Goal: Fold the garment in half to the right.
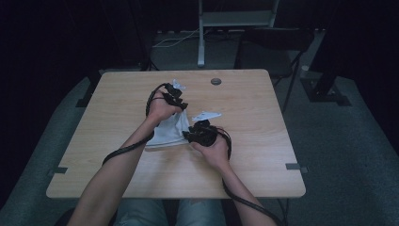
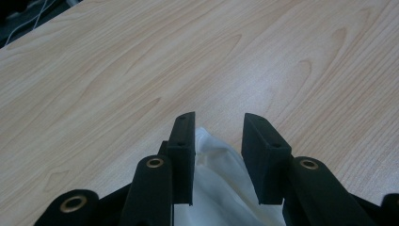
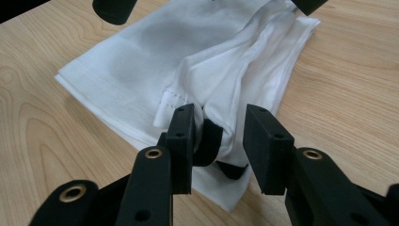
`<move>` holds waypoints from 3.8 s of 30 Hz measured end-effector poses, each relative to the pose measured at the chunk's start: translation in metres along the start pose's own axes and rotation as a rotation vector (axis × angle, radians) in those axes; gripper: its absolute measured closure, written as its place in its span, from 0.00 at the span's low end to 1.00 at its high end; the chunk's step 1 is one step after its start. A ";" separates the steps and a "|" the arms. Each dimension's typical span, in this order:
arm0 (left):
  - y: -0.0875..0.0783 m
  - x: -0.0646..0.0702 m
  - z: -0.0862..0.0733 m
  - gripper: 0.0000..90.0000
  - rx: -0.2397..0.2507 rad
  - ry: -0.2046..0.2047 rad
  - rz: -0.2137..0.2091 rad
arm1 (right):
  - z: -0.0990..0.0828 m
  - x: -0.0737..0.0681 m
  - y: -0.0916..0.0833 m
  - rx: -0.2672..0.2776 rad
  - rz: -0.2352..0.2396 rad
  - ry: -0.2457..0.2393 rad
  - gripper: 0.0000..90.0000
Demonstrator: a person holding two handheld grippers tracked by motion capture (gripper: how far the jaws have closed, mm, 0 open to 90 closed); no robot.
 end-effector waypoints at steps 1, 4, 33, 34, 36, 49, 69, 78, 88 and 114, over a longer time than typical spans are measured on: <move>0.000 0.000 0.000 0.72 0.001 0.001 0.001 | 0.000 0.000 0.000 0.000 -0.002 0.000 0.70; 0.000 -0.001 0.001 0.69 0.006 -0.004 0.006 | -0.001 0.001 -0.001 0.000 -0.008 0.000 0.68; -0.020 -0.051 -0.018 0.50 0.049 -0.050 0.093 | 0.014 -0.003 -0.020 0.031 0.009 -0.005 0.60; -0.021 -0.054 -0.020 0.49 0.047 -0.045 0.098 | 0.012 -0.002 -0.015 0.015 0.012 0.001 0.64; -0.023 -0.060 -0.025 0.49 0.048 -0.054 0.103 | 0.010 -0.001 -0.010 0.001 0.016 0.003 0.71; -0.032 -0.089 -0.049 0.49 0.043 -0.072 0.143 | -0.004 -0.004 -0.007 -0.018 0.033 0.000 0.92; -0.050 -0.095 -0.069 0.49 0.082 -0.060 0.149 | 0.036 0.024 -0.010 -0.005 -0.056 0.013 0.69; -0.061 -0.103 -0.086 0.48 0.085 -0.071 0.149 | 0.064 0.053 0.030 -0.088 -0.101 0.048 0.71; -0.063 -0.102 -0.089 0.48 0.092 -0.076 0.136 | 0.068 0.066 0.053 -0.122 -0.094 0.103 0.78; -0.053 -0.088 -0.093 0.48 0.073 -0.053 0.128 | 0.059 0.073 0.044 -0.122 -0.160 0.082 0.84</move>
Point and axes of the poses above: each handheld gripper's, and its own axes: y roughly forward along the jaws, z roughly out of its top, x roughly to its right, the point moved 8 cm from there along y, roughly forward along the jaws, and after that the axes turned 13 degrees about z, right-handed, at the moved point
